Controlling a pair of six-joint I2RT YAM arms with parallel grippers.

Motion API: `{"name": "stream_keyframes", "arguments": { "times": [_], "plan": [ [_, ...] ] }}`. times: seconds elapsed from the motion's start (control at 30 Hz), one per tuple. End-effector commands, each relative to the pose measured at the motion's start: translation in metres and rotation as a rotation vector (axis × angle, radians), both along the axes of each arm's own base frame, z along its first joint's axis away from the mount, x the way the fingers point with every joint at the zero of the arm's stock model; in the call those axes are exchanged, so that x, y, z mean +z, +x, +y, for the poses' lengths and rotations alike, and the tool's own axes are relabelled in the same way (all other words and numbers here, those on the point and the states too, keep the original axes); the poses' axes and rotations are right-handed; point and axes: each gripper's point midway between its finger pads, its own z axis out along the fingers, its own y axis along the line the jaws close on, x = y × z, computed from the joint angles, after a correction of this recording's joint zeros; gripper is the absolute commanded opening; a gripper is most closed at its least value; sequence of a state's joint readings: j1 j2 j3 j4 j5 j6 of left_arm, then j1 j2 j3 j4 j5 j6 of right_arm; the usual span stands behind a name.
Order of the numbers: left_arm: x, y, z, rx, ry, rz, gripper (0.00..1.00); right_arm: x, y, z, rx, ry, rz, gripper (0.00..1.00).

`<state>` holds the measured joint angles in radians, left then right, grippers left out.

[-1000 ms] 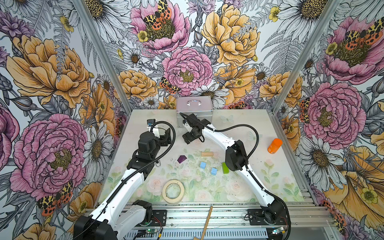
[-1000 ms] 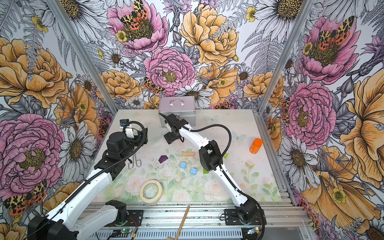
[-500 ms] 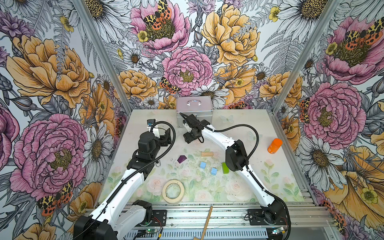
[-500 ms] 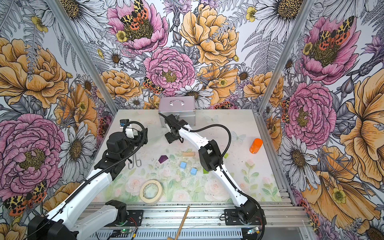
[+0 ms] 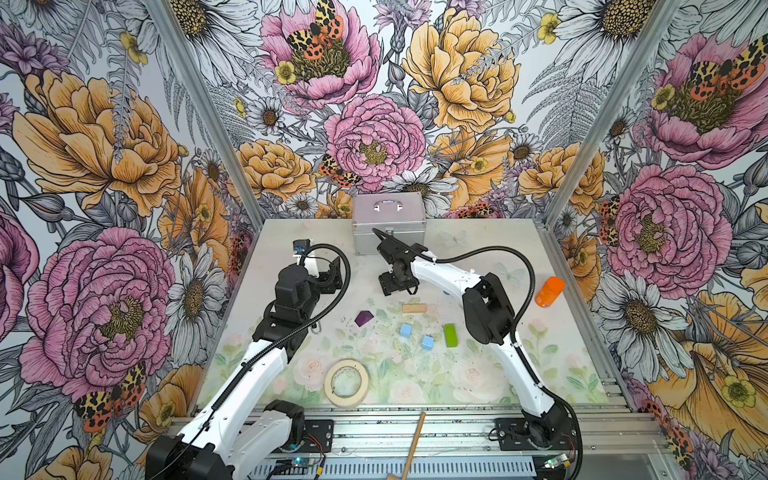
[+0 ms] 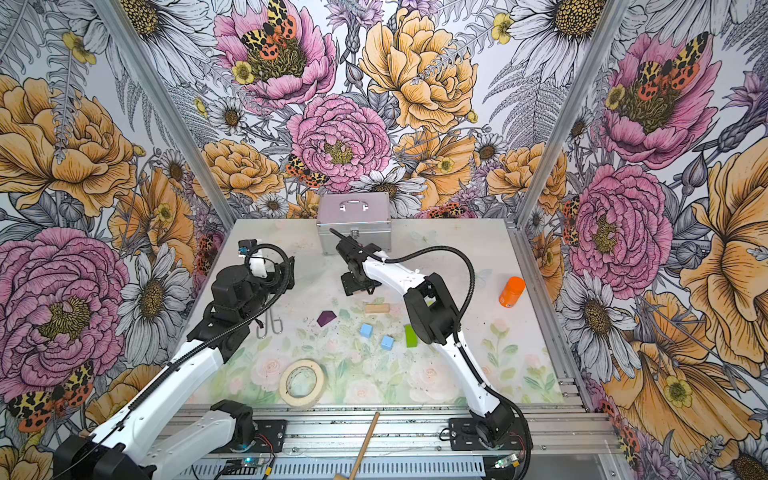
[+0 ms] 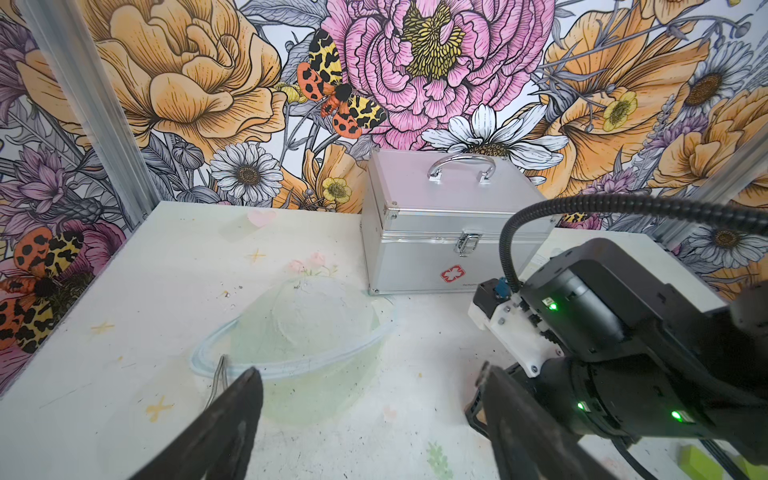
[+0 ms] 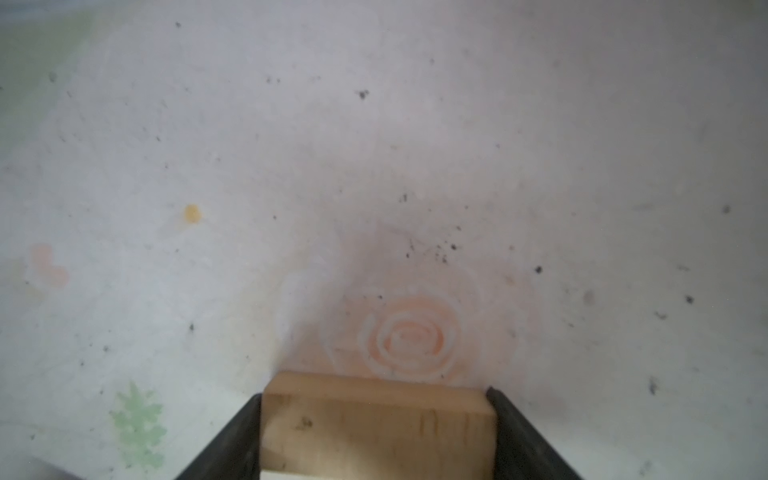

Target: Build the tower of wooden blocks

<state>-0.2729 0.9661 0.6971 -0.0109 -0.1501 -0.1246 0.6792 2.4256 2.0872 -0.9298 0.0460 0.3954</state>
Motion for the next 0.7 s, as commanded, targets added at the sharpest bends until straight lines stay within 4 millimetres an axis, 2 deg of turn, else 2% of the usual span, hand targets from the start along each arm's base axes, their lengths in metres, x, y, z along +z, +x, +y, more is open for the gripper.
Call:
{"name": "stream_keyframes", "arguments": {
  "times": [0.0,0.3,0.67],
  "plan": [
    [0.004,-0.003,0.001,0.007,0.005,-0.023,0.84,0.029,0.007,-0.014,-0.135,0.049,-0.078,0.00],
    [0.004,-0.004,-0.003,-0.004,0.000,-0.024,0.84,0.022,-0.007,-0.044,-0.255,0.075,-0.087,0.00],
    [0.006,-0.005,-0.004,-0.007,-0.001,-0.027,0.84,0.015,-0.018,-0.049,-0.301,0.096,-0.059,0.00]
  ]
}}
